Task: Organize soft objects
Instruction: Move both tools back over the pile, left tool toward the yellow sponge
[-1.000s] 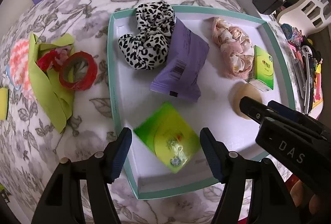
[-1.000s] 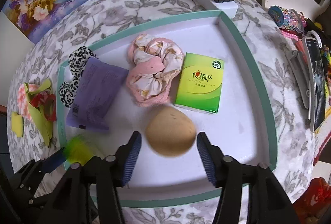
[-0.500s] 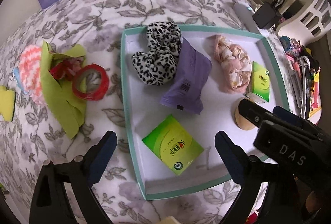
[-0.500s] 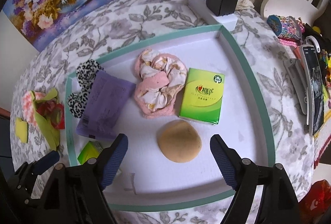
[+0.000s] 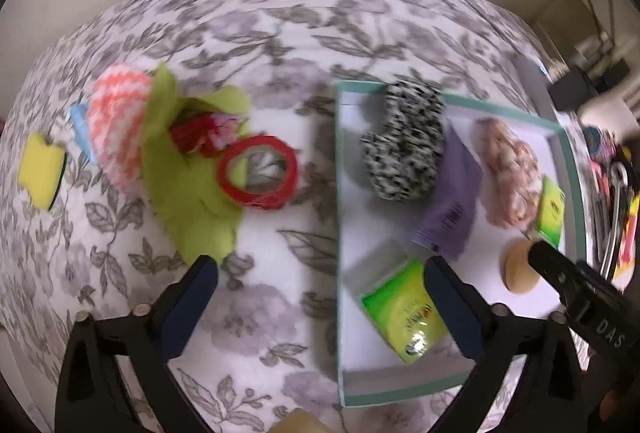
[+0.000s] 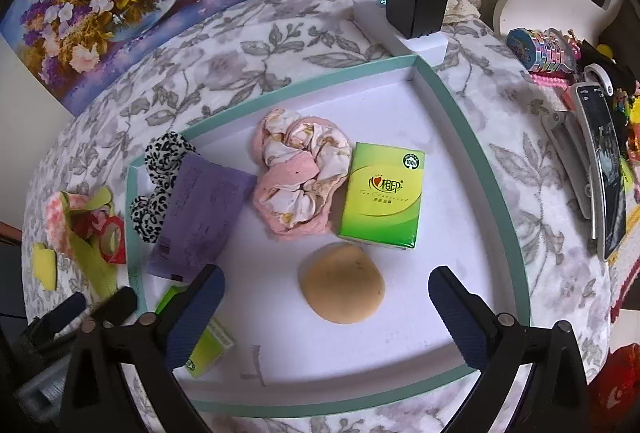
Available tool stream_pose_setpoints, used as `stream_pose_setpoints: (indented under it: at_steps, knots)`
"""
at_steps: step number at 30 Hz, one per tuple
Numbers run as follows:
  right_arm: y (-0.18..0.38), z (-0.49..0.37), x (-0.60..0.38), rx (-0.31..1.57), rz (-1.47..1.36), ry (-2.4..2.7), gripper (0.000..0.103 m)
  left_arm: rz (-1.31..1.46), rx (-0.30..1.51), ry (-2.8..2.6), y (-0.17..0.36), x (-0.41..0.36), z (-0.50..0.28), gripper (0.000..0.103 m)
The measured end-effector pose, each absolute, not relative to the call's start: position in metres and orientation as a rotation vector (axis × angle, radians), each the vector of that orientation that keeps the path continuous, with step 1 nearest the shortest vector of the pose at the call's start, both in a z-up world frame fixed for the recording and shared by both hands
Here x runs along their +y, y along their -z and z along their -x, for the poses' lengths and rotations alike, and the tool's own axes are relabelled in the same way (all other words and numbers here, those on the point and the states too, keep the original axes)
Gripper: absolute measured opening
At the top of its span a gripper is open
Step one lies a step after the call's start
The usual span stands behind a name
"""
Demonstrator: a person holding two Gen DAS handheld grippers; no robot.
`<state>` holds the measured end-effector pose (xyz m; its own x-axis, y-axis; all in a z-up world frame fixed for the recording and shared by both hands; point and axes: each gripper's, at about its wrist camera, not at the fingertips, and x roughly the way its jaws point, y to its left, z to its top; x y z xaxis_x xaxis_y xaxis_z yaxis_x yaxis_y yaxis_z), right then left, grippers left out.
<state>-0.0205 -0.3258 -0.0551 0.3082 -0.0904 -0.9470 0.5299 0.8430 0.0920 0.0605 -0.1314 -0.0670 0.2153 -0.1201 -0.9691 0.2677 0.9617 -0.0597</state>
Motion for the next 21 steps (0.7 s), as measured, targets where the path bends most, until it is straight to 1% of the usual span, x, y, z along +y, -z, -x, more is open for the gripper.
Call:
stream_pose_setpoints:
  at_steps: [12, 21]
  knots:
    - [0.06, 0.013, -0.311, 1.219, -0.378, 0.396, 0.103, 0.01, 1.279, 0.124, 0.052, -0.072, -0.087, 0.103]
    - [0.048, 0.0, -0.279, 1.195, -0.32, 0.337, 0.103, 0.07, 1.223, 0.022, 0.036, -0.019, -0.103, 0.103]
